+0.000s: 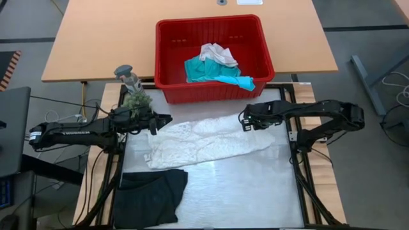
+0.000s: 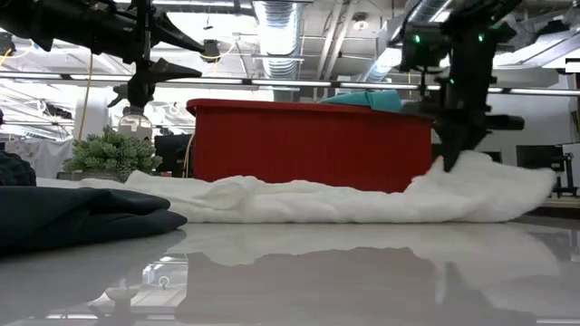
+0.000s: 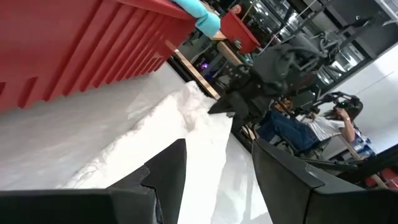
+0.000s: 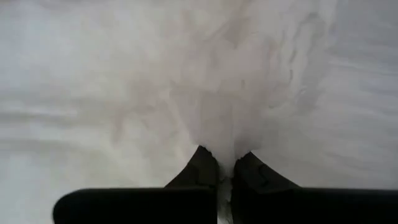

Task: Fold Laundry from Bin
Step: Fold the white dress

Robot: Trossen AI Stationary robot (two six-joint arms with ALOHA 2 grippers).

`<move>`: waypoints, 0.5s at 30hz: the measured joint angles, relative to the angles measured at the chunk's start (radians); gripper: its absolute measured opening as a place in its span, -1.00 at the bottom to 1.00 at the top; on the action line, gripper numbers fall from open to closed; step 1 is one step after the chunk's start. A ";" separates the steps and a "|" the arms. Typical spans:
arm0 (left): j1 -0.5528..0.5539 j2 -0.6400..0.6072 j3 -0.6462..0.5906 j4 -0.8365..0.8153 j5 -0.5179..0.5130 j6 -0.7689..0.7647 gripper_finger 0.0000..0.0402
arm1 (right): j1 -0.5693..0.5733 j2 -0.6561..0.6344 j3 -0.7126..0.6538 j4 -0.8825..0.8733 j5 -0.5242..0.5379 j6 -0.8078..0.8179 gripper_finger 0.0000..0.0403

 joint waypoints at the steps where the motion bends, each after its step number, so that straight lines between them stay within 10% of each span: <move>1: 0.000 0.000 0.000 0.000 0.000 0.002 -0.15 | 0.012 -0.001 0.017 -0.004 0.000 0.011 -0.83; 15: 0.000 0.000 0.000 -0.021 0.012 0.005 -0.15 | 0.137 0.143 0.244 0.082 0.034 0.076 -0.83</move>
